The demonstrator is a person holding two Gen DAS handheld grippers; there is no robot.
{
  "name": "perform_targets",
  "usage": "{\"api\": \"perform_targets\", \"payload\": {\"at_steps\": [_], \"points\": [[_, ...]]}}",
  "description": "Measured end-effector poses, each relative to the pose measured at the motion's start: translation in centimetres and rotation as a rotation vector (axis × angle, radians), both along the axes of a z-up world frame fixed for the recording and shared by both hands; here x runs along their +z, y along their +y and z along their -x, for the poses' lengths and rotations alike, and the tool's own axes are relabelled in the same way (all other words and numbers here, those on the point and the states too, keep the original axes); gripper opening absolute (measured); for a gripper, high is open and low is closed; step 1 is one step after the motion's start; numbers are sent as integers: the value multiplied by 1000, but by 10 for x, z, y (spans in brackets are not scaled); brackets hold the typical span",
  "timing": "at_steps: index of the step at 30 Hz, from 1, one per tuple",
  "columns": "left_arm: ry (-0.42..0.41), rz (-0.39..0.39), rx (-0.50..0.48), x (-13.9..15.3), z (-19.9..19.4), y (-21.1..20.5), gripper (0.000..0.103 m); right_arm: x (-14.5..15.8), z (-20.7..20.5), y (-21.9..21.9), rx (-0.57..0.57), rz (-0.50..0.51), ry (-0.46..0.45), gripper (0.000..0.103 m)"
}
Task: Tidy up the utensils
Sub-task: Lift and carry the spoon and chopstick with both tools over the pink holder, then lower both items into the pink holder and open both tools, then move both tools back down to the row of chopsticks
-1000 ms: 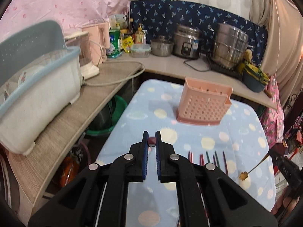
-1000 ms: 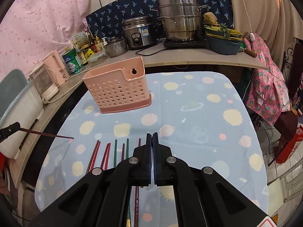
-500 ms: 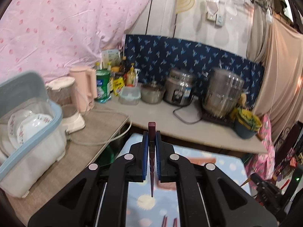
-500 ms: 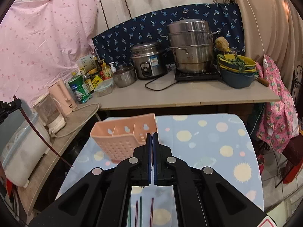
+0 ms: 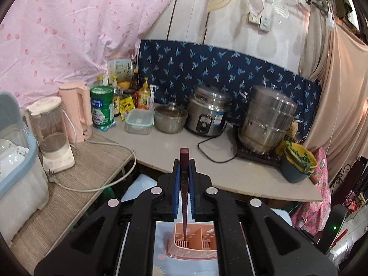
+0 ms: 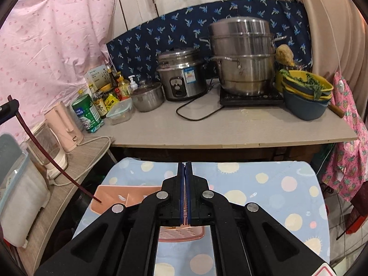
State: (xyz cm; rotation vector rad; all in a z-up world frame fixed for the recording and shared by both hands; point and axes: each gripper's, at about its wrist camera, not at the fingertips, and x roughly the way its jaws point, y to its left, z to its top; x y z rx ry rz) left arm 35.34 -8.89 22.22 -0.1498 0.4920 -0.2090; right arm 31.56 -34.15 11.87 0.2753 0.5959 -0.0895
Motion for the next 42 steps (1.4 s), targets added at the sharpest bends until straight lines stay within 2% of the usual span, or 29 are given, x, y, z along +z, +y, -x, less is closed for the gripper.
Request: {"api": "perform_targets", "payload": {"at_steps": [4,8,11,13,15,17,19,24,29,35,42], "points": [[57,-27,10,-29,-12,0,7,-22,-13,1,10,3,45,2],[85,-28,26,-42,-18,6,8,-36,-18,2,7,9,58,4],[74,-33,46,-46,-14,11,11,-36,-15,1,-4,5,53,13],[66,-42,57,-45,-10,14,30,-31,-8,0,-11,1,40,19],[49,-46,75,-43,-2,19,43,-25,1,2,-10,4,24,24],[37,-65,88,-40,7,22,47,-18,11,4,-10,6,10,33],[36,-81,91,-39,17,24,50,-13,25,6,-6,6,-1,36],[51,-127,96,-45,50,34,51,-4,63,15,7,6,-21,43],[93,-157,88,-65,89,46,51,-10,110,27,17,17,-9,48],[162,-212,50,-106,138,53,51,-31,170,41,20,28,28,48],[249,-230,17,-151,188,60,51,-65,228,55,6,31,96,48]]}}
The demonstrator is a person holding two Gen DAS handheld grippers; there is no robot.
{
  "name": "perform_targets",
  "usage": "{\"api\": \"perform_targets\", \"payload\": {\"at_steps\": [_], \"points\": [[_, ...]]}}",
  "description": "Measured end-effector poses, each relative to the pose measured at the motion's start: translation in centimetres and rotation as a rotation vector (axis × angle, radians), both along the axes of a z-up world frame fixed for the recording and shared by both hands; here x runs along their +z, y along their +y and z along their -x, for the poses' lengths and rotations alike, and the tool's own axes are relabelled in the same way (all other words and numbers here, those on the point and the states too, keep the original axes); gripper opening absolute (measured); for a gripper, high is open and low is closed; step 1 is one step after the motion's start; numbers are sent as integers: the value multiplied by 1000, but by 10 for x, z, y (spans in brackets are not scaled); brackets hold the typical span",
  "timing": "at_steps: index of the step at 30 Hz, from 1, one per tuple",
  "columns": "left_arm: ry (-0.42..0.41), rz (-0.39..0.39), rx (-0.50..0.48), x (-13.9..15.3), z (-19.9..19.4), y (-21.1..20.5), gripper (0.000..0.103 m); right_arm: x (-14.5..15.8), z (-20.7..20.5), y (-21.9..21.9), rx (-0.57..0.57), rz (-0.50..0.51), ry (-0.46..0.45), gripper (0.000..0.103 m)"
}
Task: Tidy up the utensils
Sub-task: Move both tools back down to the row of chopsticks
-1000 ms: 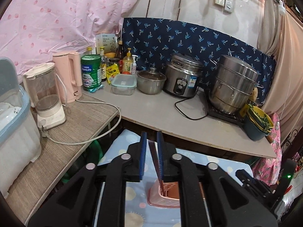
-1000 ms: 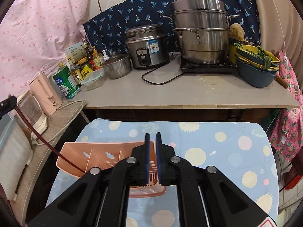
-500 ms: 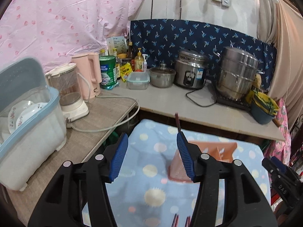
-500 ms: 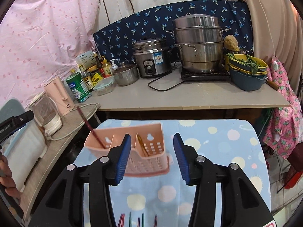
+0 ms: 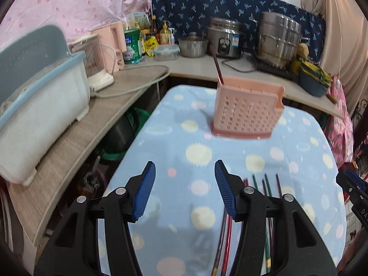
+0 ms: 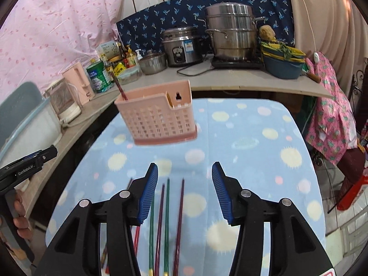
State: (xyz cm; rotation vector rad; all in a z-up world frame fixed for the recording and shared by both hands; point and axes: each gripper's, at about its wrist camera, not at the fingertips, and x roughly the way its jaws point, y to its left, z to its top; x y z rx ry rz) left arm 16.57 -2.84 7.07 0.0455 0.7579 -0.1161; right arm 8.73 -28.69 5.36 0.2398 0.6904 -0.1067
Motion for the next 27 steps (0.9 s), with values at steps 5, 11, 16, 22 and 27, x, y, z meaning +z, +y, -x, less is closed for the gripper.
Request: {"api": "perform_targets", "payload": {"at_steps": [5,11,16,22,27], "points": [[23,-47,-11,-27,31,0,51,-31,34,7,-12,5,61,48],[83,-53,-29,-58,57,-1,51,-58,61,11,-16,-11,112,48],[106,-64,-38,-74,75,-1,51,-70,74,21,-7,-1,134,48],[135,-67,-49,-88,87,0,51,-84,83,32,7,-4,152,48],[164,-68,-54,-100,92,1,51,-95,88,37,13,-14,170,48]]}}
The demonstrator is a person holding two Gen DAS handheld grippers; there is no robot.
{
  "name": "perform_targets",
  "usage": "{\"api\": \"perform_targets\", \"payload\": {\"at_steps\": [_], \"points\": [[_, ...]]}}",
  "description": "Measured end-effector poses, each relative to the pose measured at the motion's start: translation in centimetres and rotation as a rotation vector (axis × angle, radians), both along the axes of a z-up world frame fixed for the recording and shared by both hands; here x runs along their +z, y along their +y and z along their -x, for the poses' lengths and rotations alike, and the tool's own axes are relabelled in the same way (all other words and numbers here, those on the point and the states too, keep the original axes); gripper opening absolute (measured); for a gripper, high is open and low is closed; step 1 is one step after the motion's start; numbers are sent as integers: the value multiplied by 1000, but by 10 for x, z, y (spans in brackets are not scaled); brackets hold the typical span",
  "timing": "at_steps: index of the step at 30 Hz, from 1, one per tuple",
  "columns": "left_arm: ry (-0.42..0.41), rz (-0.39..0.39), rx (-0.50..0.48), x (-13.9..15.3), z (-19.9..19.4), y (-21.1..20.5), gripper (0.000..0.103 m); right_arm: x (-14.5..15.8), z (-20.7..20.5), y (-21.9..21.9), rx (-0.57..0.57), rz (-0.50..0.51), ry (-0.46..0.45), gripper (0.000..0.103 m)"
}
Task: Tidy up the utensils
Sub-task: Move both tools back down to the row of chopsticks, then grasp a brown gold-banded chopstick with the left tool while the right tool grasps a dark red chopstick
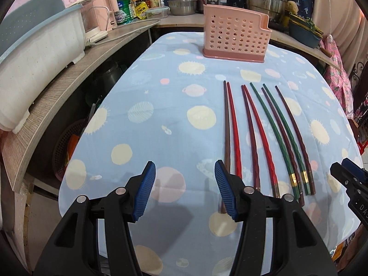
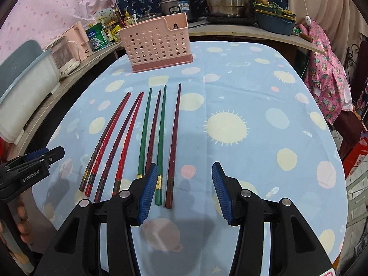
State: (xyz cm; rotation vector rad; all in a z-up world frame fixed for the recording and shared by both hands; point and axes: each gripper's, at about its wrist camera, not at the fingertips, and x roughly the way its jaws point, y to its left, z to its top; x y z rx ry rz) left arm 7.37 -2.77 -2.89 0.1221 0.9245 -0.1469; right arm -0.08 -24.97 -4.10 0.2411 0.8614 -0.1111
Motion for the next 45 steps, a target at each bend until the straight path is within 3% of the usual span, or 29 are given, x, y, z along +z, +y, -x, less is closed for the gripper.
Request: {"api": "perform_targets", "payload": {"at_steps": [19,31,45], "points": [[46,-7,-30,-20,4,-7,57,-23,-2,4,-4,7,38,48],[63,-3,-36,-26,4,-9,57,-36,-9,12,22,10,68,26],[84,8,-50,-31,6,-14,57,-39,-12,17,39,15,73,21]]}}
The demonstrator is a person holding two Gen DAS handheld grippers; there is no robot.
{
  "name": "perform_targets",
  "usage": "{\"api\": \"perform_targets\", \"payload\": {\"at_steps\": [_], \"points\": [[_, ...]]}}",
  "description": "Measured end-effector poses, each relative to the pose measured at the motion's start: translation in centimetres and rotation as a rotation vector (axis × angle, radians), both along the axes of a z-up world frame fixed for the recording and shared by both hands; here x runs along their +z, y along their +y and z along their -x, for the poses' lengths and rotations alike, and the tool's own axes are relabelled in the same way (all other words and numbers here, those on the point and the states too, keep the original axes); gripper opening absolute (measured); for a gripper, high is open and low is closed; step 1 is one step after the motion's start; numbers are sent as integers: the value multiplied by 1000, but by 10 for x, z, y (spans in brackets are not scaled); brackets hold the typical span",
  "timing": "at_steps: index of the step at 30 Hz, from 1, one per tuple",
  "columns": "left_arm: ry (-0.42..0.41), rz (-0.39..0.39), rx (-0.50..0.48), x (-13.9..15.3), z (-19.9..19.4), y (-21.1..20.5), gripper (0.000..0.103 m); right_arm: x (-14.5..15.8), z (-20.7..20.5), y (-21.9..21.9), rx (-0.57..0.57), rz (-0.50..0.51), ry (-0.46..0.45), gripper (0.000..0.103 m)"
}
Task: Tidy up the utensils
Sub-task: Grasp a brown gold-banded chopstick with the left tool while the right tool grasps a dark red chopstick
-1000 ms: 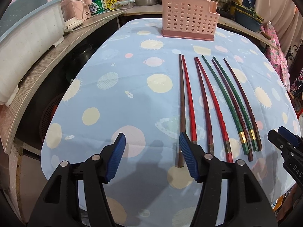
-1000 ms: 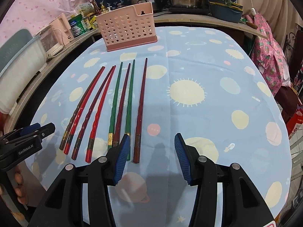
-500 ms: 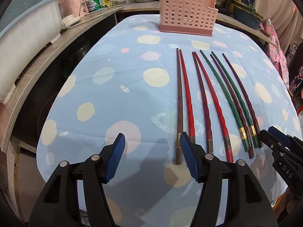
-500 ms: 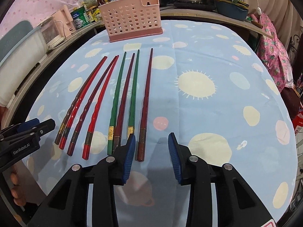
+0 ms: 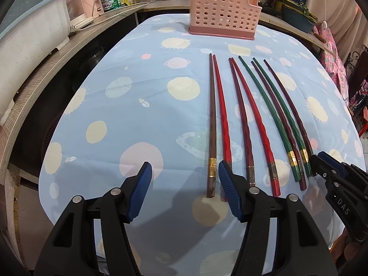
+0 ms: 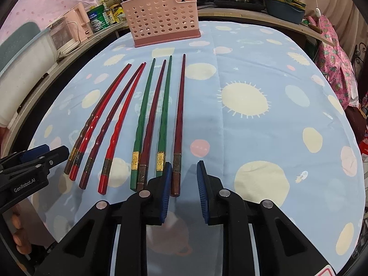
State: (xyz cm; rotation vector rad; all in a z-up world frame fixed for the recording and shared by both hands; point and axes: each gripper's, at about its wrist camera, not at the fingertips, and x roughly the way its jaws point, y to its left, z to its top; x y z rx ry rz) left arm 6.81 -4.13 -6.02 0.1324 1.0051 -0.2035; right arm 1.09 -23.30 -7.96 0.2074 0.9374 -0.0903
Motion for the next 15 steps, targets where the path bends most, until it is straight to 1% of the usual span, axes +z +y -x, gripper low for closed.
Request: {"api": "perform_targets", "payload": {"at_steps": [3,7,12,14,15], "points": [[10,3,-6,-3,0,-3,57,0,0,0,-1,18,0,16],[22,11,-7,-7,0,-4,57,-1,1,-4,-9,8,0,9],[23,16,-3,-8,0,-3,57,-1,1,-5,-10,5,0,9],[29,24,-3,-8,-1,-2,54,-1,1,-4,-10,3,0,9],[33,22,-1,-9,-2,-2,50,-1,1,-4,-10,2,-1,9]]}}
